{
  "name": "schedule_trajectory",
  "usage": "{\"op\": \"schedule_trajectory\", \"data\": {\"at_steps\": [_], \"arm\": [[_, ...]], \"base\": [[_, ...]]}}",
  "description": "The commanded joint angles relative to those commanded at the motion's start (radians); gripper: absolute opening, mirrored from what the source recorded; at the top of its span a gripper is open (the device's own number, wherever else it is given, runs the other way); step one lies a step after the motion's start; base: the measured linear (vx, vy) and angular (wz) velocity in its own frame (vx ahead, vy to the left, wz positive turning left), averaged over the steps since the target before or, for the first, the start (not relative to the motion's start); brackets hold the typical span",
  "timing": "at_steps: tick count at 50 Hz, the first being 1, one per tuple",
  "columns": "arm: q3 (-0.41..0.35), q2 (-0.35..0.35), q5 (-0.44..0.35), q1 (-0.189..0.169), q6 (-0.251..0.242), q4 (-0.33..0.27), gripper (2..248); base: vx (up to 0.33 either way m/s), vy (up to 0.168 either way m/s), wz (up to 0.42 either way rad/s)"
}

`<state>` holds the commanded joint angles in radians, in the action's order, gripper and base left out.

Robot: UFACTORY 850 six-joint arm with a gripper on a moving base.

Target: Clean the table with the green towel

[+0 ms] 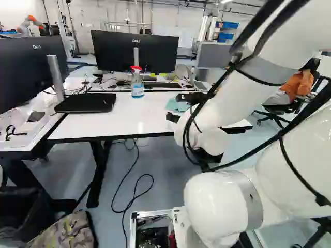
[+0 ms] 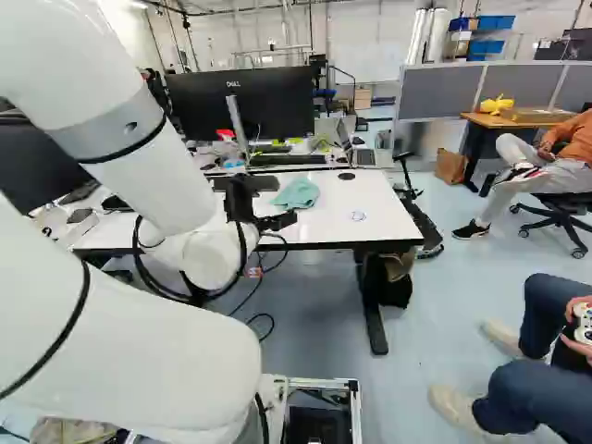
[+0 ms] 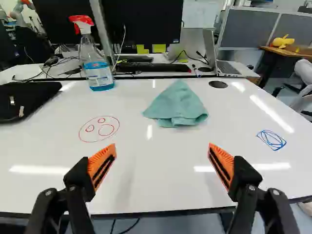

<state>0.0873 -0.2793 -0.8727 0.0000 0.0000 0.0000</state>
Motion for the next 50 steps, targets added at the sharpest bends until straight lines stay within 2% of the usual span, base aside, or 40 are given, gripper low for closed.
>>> {"op": "schedule_trajectory", "data": {"at_steps": [1,50], "arm": [[0.020,0.024,0.000,-0.002,0.000,0.000,247],[0.260,0.281,0.005,-0.025,0.000,0.000,247]], "base": [[0.000,0.000,0.000],[0.001,0.000,0.000]]}}
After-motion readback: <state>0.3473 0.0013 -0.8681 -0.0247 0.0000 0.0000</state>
